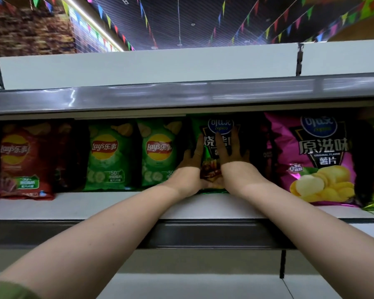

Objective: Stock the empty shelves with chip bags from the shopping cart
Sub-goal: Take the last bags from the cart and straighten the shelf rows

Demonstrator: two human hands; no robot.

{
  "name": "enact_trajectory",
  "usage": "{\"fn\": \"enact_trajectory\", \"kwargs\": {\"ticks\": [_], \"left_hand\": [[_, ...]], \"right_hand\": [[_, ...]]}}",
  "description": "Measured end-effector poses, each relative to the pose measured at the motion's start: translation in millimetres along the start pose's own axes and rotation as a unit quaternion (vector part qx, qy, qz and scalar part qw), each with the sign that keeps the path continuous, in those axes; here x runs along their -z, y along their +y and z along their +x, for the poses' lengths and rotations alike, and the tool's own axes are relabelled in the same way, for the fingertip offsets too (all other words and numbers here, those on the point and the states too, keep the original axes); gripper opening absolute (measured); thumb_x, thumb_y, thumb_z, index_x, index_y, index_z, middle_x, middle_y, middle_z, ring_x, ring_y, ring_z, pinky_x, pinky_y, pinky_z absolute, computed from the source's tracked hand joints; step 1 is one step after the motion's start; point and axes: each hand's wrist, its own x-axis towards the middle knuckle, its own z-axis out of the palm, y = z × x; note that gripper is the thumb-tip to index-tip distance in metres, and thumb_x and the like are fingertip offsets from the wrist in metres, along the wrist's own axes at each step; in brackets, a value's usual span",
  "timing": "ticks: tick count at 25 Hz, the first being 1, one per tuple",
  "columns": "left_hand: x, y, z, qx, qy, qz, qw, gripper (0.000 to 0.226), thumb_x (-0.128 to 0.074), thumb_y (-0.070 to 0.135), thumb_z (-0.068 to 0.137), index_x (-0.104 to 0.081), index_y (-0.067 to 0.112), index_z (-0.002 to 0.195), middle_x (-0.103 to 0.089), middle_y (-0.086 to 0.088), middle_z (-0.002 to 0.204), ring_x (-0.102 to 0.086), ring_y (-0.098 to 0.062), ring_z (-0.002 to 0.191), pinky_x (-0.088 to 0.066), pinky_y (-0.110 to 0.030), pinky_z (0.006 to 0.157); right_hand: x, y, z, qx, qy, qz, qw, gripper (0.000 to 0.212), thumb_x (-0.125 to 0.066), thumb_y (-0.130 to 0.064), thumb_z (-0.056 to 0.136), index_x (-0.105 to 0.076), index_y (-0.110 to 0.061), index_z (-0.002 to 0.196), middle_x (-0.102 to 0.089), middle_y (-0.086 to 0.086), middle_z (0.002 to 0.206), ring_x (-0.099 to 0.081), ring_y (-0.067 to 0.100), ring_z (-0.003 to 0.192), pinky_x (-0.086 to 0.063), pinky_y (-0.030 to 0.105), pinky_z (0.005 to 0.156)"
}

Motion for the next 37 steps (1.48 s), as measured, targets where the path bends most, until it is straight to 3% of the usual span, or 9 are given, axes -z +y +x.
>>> {"fn": "enact_trajectory", "kwargs": {"ticks": [10, 14, 18, 21, 25, 29, 31, 34, 37], "left_hand": [[-5, -2, 0, -0.025, 0.021, -0.005, 0.999, 0.121, -0.078, 0.033, 0.074, 0.022, 0.034, 0.143, -0.007, -0.019, 0.155, -0.019, -0.034, 0.143, -0.028, -0.036, 0.11], [-6, 5, 4, -0.002, 0.01, 0.056, 0.998, 0.123, -0.077, 0.032, 0.076, 0.027, 0.028, 0.142, -0.004, -0.023, 0.155, -0.022, -0.04, 0.141, -0.031, -0.04, 0.108], [0, 20, -6, 0.034, 0.002, 0.086, 0.996, 0.121, -0.074, 0.037, 0.077, 0.028, 0.032, 0.142, -0.003, -0.022, 0.155, -0.022, -0.042, 0.139, -0.033, -0.043, 0.108], [-3, 41, -8, 0.078, 0.024, 0.137, 0.987, 0.121, -0.072, 0.04, 0.077, 0.03, 0.033, 0.141, 0.013, -0.019, 0.156, -0.012, -0.042, 0.142, -0.028, -0.048, 0.112], [-17, 85, -11, 0.098, 0.064, 0.218, 0.969, 0.106, -0.066, 0.041, 0.083, 0.016, 0.028, 0.149, 0.01, -0.018, 0.156, -0.006, -0.042, 0.142, -0.02, -0.047, 0.115], [-48, 134, -24, 0.026, 0.119, 0.111, 0.986, 0.096, -0.061, 0.045, 0.085, 0.005, 0.023, 0.151, -0.01, -0.018, 0.15, -0.016, -0.034, 0.135, -0.017, -0.036, 0.112], [-65, 154, -25, 0.016, 0.107, 0.032, 0.994, 0.094, -0.061, 0.044, 0.086, 0.002, 0.019, 0.151, -0.013, -0.016, 0.148, -0.016, -0.03, 0.137, -0.016, -0.032, 0.112], [-85, 179, -17, 0.07, 0.089, -0.032, 0.993, 0.099, -0.066, 0.039, 0.083, 0.001, 0.013, 0.15, -0.013, -0.017, 0.147, -0.019, -0.033, 0.14, -0.021, -0.034, 0.115], [-95, 190, -9, 0.126, 0.098, -0.072, 0.985, 0.097, -0.067, 0.036, 0.084, -0.001, 0.013, 0.151, -0.013, -0.017, 0.149, -0.024, -0.031, 0.139, -0.022, -0.028, 0.11]], "right_hand": [[5, 8, -5, 0.023, -0.015, -0.027, 0.999, 0.101, -0.06, -0.013, 0.088, 0.021, -0.031, 0.145, 0.037, 0.01, 0.149, 0.008, 0.047, 0.141, -0.013, 0.058, 0.112], [5, 5, -6, 0.021, -0.015, -0.024, 0.999, 0.093, -0.056, -0.018, 0.09, 0.017, -0.03, 0.146, 0.035, 0.009, 0.15, 0.011, 0.047, 0.14, -0.008, 0.059, 0.113], [17, 15, -14, 0.043, -0.025, 0.01, 0.999, 0.096, -0.061, -0.024, 0.088, 0.014, -0.036, 0.147, 0.036, 0.006, 0.15, -0.003, 0.042, 0.143, -0.029, 0.052, 0.11], [39, 28, -34, 0.073, 0.05, -0.007, 0.996, 0.068, -0.052, -0.023, 0.094, -0.013, -0.022, 0.149, -0.003, 0.02, 0.154, -0.043, 0.038, 0.124, -0.046, 0.041, 0.093], [61, 59, -55, 0.146, 0.224, 0.017, 0.963, 0.037, -0.05, -0.016, 0.092, -0.047, -0.003, 0.127, -0.046, 0.024, 0.121, -0.052, 0.041, 0.102, -0.046, 0.042, 0.081], [72, 119, -63, 0.128, 0.369, -0.047, 0.919, 0.032, -0.048, -0.025, 0.075, -0.062, 0.0, 0.091, -0.057, 0.023, 0.083, -0.056, 0.038, 0.069, -0.045, 0.036, 0.059], [72, 144, -65, 0.091, 0.35, -0.044, 0.931, 0.039, -0.05, -0.03, 0.078, -0.061, -0.002, 0.102, -0.056, 0.025, 0.094, -0.056, 0.041, 0.081, -0.046, 0.041, 0.072], [72, 173, -71, 0.049, 0.181, 0.053, 0.981, 0.059, -0.052, -0.04, 0.09, -0.034, -0.015, 0.141, -0.034, 0.023, 0.134, -0.038, 0.042, 0.12, -0.031, 0.047, 0.103], [66, 189, -72, 0.068, 0.076, 0.181, 0.978, 0.063, -0.052, -0.042, 0.091, -0.024, -0.019, 0.143, -0.031, 0.018, 0.131, -0.04, 0.04, 0.123, -0.035, 0.039, 0.106]]}}
